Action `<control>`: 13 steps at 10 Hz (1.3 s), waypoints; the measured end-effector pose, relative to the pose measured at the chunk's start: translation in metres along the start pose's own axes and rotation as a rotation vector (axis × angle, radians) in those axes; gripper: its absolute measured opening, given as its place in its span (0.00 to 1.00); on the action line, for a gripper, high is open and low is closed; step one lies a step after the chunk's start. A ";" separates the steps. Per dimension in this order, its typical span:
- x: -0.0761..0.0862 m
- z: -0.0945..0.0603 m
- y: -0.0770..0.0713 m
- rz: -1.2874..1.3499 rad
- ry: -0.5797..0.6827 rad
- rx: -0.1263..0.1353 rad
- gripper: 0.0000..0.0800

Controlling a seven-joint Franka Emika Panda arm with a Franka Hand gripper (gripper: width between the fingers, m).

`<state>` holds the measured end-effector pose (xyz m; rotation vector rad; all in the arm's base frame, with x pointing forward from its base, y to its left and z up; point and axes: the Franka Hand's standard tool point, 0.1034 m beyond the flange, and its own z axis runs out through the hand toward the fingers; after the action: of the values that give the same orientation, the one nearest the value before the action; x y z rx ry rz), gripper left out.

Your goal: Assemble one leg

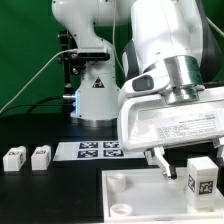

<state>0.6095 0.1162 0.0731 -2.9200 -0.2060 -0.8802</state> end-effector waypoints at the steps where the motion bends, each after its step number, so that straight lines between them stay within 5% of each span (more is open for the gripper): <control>1: 0.000 0.000 0.000 -0.001 0.000 0.000 0.80; 6: -0.001 0.000 0.000 -0.004 -0.017 0.002 0.81; 10: 0.024 -0.035 -0.002 0.002 -0.186 0.022 0.81; 13: 0.032 -0.030 -0.002 0.019 -0.545 0.062 0.81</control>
Offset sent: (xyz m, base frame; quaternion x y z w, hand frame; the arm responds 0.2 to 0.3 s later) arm 0.0000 0.0000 0.0000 0.0000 0.0000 0.0000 1.0000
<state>0.6196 0.1181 0.1160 -3.0227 -0.2308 -0.0541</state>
